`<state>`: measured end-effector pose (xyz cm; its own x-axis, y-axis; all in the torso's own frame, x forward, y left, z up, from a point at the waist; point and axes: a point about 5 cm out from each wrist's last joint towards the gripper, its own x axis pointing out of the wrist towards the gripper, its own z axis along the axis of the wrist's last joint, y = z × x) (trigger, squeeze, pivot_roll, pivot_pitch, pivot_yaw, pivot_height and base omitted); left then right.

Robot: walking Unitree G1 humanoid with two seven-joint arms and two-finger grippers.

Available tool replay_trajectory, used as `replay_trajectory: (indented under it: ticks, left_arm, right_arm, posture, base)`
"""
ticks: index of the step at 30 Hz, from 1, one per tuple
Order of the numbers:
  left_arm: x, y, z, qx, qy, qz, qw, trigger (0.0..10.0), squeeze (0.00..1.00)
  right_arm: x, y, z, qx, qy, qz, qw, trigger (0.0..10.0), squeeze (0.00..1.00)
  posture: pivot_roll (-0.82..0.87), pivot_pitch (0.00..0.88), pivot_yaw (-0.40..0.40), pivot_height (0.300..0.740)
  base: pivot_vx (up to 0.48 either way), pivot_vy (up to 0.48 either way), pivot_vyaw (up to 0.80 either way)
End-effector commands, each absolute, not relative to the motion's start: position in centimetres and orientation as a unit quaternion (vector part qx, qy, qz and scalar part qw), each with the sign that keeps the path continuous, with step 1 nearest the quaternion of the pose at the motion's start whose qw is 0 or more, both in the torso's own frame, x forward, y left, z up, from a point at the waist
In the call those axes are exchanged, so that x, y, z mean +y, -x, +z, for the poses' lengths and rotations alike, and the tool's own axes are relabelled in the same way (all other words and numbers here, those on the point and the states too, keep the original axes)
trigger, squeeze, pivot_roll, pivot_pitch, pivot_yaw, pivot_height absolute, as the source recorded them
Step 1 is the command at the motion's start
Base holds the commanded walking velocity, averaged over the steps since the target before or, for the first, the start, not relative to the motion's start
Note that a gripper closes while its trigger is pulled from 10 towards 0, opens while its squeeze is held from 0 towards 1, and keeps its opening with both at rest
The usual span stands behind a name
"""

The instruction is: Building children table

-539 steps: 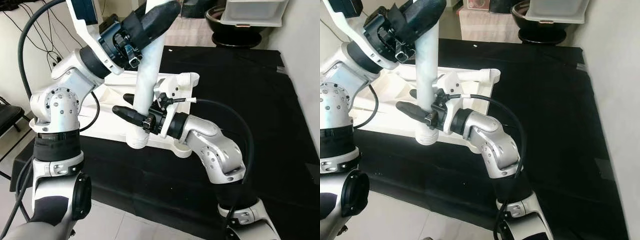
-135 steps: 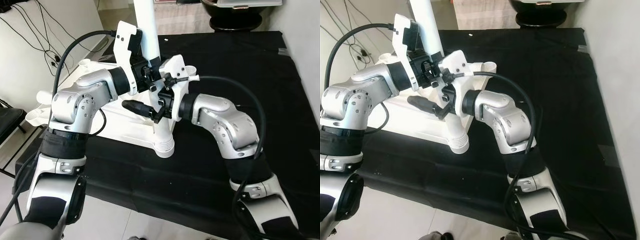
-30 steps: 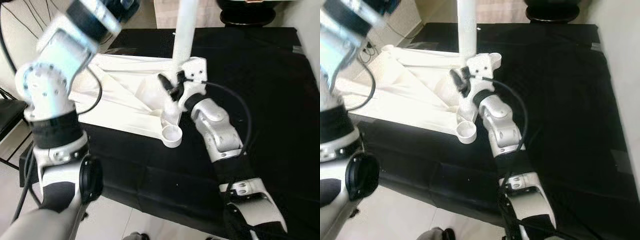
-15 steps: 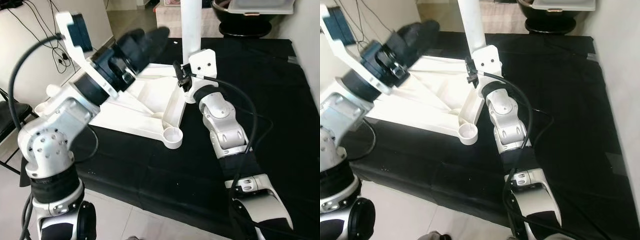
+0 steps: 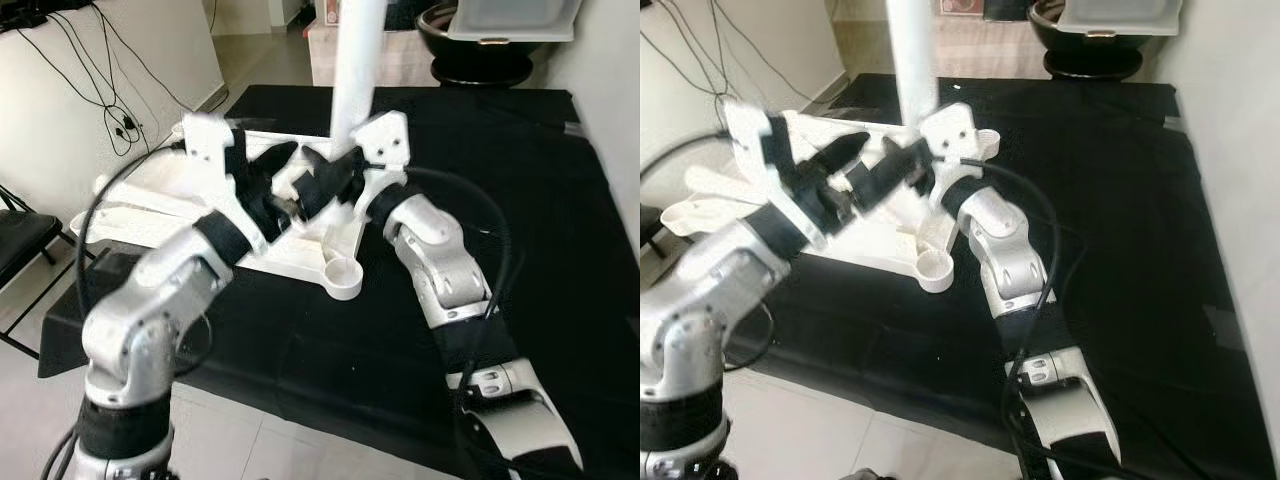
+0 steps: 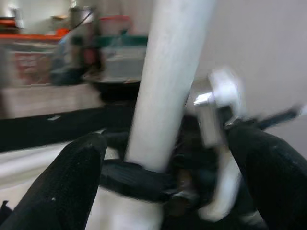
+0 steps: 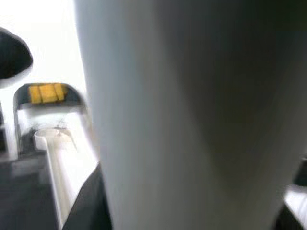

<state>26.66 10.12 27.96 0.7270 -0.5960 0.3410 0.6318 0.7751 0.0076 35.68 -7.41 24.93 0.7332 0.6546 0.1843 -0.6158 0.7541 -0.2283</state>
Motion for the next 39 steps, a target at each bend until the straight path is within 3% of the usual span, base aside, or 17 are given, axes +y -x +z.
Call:
replay_trajectory:
  ticks: [1,4,9,14,18,25,28,31,32,39]
  left_arm:
    - [10.4,-26.9,27.3,-0.153,0.029,-0.303,0.94,10.0,0.0]
    - [10.3,-26.7,25.8,-0.131,-0.001,-0.279,0.951,10.0,0.0]
    - [9.1,-23.6,21.8,-0.072,-0.053,-0.319,0.943,10.0,0.0]
    - [8.7,-22.0,20.2,-0.049,-0.073,-0.343,0.935,10.0,0.0]
    - [9.6,-19.2,17.6,0.004,-0.095,-0.338,0.936,10.0,0.0]
    - [10.0,-18.1,16.9,0.019,-0.103,-0.338,0.935,10.0,0.0]
    - [10.5,-15.6,16.1,0.054,-0.099,-0.348,0.931,10.0,0.0]
    - [10.5,-15.6,16.1,0.054,-0.099,-0.348,0.931,10.0,0.0]
    - [10.5,-14.6,16.1,0.057,-0.1,-0.354,0.928,10.0,0.0]
    - [10.5,-13.7,16.6,0.035,-0.109,-0.342,0.933,10.0,0.0]
  right_arm:
    - [-6.4,-35.1,25.5,-0.135,0.076,0.374,0.914,10.0,0.0]
    - [-6.2,-34.7,24.6,-0.115,0.093,0.4,0.904,10.0,0.0]
    - [-5.6,-32.6,22.8,-0.066,0.092,0.523,0.845,10.0,0.0]
    - [-5.7,-31.5,23.1,-0.072,0.064,0.58,0.809,10.0,0.0]
    - [-5.8,-31.1,24.1,-0.087,0.049,0.622,0.777,10.0,0.0]
    - [-5.8,-31.4,24.5,-0.093,0.051,0.62,0.777,10.0,0.0]
    - [-6.5,-32.9,26.3,-0.123,0.052,0.587,0.799,10.0,0.0]
    - [-6.5,-32.9,26.3,-0.123,0.052,0.587,0.799,10.0,0.0]
    - [-7.1,-33.9,27.6,-0.141,0.048,0.558,0.817,10.0,0.0]
    - [-8.3,-34.9,30.3,-0.178,0.024,0.526,0.831,10.0,0.0]
  posture:
    - [0.03,0.095,0.072,0.74]
    - [0.03,0.104,0.072,0.74]
    - [0.05,0.142,0.068,0.74]
    - [0.05,0.156,0.069,0.74]
    - [0.07,0.229,0.072,0.74]
    - [0.08,0.247,0.073,0.74]
    - [0.08,0.318,0.077,0.74]
    - [0.08,0.318,0.077,0.74]
    - [0.08,0.334,0.076,0.74]
    - [0.09,0.357,0.075,0.74]
  base:
    - [0.0,0.0,0.0]
    - [0.0,0.0,0.0]
    - [0.0,0.0,0.0]
    - [0.0,0.0,0.0]
    - [0.0,0.0,0.0]
    - [0.0,0.0,0.0]
    - [0.0,0.0,0.0]
    - [0.0,0.0,0.0]
    - [0.0,0.0,0.0]
    - [0.0,0.0,0.0]
